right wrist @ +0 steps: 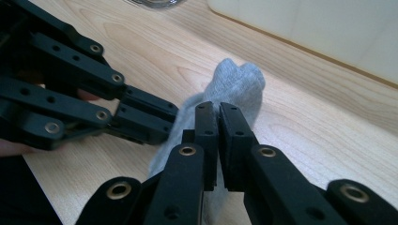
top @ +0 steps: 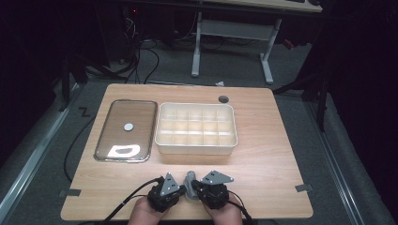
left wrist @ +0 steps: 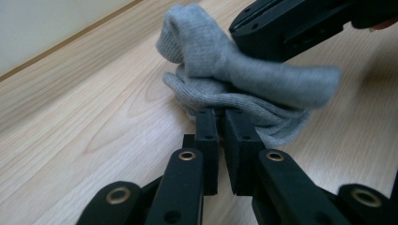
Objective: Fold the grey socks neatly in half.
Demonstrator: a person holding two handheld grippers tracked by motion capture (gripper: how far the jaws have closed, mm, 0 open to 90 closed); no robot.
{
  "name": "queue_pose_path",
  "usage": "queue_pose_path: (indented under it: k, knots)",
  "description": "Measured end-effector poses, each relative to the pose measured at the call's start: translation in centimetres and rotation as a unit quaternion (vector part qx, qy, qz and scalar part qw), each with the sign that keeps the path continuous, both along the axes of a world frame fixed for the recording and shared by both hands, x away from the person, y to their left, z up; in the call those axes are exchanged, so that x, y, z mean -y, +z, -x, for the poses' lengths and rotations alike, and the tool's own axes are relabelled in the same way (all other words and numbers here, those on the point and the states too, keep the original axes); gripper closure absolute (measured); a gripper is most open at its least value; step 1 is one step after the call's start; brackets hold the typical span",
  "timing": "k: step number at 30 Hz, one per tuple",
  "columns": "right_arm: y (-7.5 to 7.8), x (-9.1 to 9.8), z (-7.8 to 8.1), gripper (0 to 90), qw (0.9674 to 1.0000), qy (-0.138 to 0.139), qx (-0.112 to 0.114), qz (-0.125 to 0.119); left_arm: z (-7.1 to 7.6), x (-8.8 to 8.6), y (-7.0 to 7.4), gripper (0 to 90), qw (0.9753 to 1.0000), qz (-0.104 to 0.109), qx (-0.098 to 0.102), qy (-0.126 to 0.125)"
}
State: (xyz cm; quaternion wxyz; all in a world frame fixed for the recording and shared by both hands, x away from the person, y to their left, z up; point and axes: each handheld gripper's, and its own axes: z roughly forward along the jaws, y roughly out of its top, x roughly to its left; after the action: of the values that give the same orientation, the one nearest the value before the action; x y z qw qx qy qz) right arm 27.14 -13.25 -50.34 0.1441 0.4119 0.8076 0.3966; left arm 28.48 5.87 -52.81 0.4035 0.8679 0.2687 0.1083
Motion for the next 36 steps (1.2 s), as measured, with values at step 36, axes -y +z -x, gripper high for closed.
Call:
queue_pose_path:
  k: [36]
  knots:
    - [-2.0, -4.6, 0.2, 90.0, 0.996, 0.088, 0.015, 0.001, -1.2, -3.3, 2.3, 83.3, 0.9966, 0.069, 0.027, 0.035]
